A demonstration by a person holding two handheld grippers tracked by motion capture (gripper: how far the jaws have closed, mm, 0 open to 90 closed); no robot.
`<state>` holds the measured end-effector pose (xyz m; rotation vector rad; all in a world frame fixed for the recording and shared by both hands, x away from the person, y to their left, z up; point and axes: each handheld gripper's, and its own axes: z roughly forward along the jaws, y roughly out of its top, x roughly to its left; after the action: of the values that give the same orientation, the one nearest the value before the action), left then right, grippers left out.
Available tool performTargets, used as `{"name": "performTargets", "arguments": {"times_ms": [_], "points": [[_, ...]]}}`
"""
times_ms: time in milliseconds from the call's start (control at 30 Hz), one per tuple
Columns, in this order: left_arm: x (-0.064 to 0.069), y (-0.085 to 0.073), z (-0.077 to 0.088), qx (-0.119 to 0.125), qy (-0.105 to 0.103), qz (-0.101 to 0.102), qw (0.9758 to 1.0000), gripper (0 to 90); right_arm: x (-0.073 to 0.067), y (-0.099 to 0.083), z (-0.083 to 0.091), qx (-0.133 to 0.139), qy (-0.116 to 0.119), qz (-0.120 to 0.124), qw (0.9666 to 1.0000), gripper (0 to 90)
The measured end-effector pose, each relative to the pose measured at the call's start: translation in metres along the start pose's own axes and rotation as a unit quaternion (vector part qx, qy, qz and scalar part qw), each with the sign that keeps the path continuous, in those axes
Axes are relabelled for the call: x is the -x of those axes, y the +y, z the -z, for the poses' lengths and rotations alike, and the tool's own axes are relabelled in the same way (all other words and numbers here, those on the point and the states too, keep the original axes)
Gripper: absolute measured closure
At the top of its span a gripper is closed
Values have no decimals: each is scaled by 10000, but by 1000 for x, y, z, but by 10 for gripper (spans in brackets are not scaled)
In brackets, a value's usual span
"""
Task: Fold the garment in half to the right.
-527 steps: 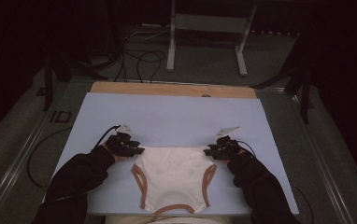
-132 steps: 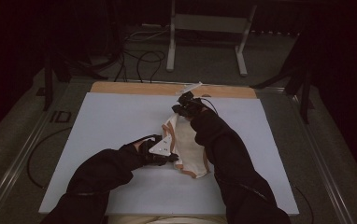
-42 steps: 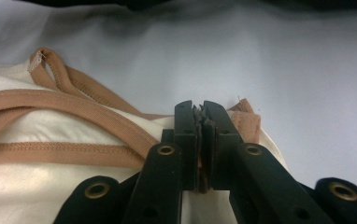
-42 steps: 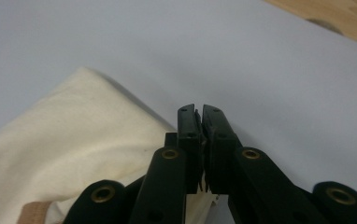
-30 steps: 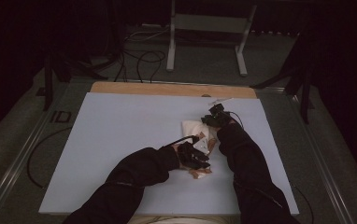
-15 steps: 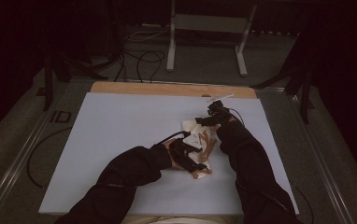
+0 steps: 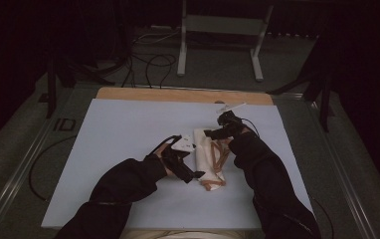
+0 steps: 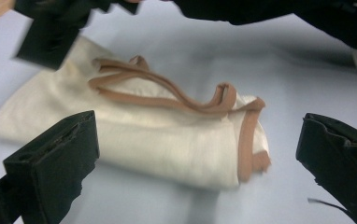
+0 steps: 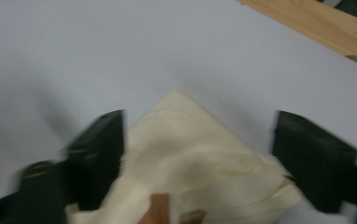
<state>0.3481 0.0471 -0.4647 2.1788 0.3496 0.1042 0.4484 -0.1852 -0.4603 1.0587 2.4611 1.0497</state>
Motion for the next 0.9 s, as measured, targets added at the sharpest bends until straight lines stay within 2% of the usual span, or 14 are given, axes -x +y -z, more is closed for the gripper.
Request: {"name": "performTargets", "arguments": {"times_ms": [33, 100, 167, 267, 367, 400, 467, 500, 533, 567, 700, 900], "points": [[-1, -3, 3, 4, 26, 9, 10000, 2, -6, -2, 3, -6, 65, 137, 9999, 376], [-1, -11, 12, 13, 98, 63, 9999, 2, -10, -5, 4, -107, 59, 275, 9995, 448], [0, -21, 20, 76, 165, 197, 9996, 2, -16, -9, 4, -188, 95, 363, 9991, 464], [2, -36, 31, 60, 341, 239, 9991, 2, -21, -15, 0, -358, 49, 520, 9980, 490], [4, -51, 41, 66, 432, 379, 9983, 2, -25, -20, -5, -526, -84, 661, 9964, 525], [5, -56, 44, 43, 470, 383, 9982, 2, -25, -24, -9, -616, -126, 692, 9956, 570], [9, -66, 48, -14, 521, 401, 9978, 2, -24, -25, -11, -679, -185, 721, 9949, 586], [11, -70, 50, -61, 550, 401, 9977, 2, -24, -27, -12, -713, -231, 711, 9947, 612], [12, -74, 52, -58, 566, 411, 9975, 2, -23, -30, -14, -793, -272, 743, 9937, 682], [13, -77, 55, -53, 588, 437, 9973, 2, -23, -30, -14, -793, -272, 743, 9937, 682], [17, -88, 66, 63, 642, 590, 9962, 2, -19, -33, -14, -811, -288, 676, 9940, 882], [18, -103, 76, 128, 786, 783, 9937, 2, -16, -30, 1, -553, -354, 610, 9960, 900]]}}
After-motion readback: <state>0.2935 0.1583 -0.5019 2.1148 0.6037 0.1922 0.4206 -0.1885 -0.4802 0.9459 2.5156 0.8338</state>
